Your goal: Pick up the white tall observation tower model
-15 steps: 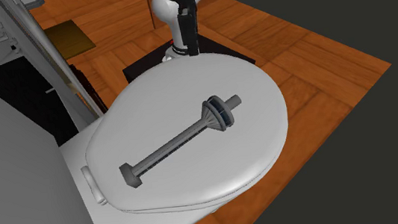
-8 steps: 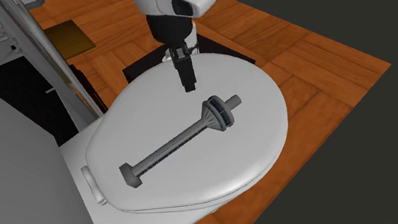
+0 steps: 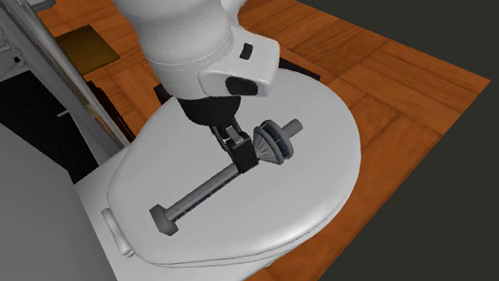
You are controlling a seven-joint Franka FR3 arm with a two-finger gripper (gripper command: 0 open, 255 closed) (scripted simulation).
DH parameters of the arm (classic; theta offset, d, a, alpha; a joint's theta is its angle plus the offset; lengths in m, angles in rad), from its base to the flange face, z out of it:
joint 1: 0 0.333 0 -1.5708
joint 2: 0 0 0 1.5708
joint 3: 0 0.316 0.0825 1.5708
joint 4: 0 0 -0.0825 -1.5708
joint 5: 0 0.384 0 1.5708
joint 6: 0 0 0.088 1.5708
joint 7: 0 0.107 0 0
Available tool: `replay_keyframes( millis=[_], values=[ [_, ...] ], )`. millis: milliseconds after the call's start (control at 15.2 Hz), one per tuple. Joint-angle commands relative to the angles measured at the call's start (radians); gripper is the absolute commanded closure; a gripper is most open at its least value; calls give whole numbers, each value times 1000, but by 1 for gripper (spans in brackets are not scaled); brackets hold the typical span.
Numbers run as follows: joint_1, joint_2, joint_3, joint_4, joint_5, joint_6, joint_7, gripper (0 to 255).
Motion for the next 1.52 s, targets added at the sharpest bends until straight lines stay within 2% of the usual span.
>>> replay_keyframes(
  millis=[0, 462, 594, 660, 1254, 1452],
  values=[
    [-99, 74, 71, 64, 58, -20, -81, 0],
    [-105, 101, 94, -12, 90, 66, -108, 0],
    [-105, 101, 94, -13, 90, 66, -108, 0],
    [-106, 103, 95, -12, 91, 66, -109, 255],
    [-105, 101, 94, -12, 90, 66, -108, 255],
    [-100, 89, 84, 16, 75, 33, -97, 255]
  ],
)
